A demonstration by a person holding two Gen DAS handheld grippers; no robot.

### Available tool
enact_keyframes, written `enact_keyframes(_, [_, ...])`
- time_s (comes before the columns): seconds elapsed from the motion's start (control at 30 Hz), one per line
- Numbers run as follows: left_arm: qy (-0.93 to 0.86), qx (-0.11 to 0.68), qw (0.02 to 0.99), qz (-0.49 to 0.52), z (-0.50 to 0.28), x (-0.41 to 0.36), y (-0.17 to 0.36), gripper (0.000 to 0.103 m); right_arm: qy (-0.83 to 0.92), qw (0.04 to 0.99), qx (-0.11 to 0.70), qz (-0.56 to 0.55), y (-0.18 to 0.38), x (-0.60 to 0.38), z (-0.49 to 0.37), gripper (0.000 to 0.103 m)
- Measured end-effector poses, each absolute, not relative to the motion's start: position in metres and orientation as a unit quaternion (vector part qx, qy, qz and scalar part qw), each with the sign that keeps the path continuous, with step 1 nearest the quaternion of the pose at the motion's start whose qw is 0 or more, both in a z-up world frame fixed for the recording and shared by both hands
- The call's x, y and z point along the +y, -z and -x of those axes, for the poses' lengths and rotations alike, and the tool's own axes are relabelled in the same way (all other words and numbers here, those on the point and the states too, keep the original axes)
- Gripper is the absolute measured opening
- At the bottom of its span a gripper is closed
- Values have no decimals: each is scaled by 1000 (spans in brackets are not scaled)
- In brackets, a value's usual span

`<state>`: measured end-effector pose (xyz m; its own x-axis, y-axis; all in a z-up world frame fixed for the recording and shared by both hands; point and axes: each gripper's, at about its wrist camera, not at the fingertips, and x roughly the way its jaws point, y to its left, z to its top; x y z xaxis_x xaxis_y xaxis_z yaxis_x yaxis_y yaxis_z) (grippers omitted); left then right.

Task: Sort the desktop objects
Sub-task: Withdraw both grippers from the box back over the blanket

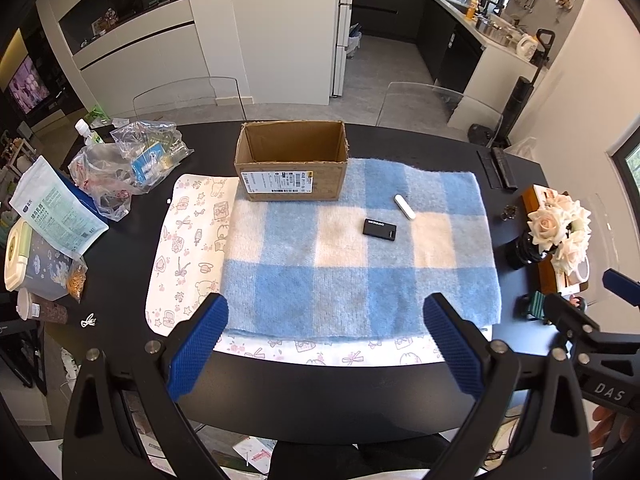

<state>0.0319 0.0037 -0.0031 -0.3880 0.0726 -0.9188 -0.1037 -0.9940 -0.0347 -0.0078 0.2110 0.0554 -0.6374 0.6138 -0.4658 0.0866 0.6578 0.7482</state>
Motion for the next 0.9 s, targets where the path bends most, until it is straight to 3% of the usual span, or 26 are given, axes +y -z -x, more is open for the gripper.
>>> enact_keyframes(0.9, [-808, 12, 61, 586, 17, 7, 40, 98, -360, 338, 849, -186, -8, 260, 16, 103])
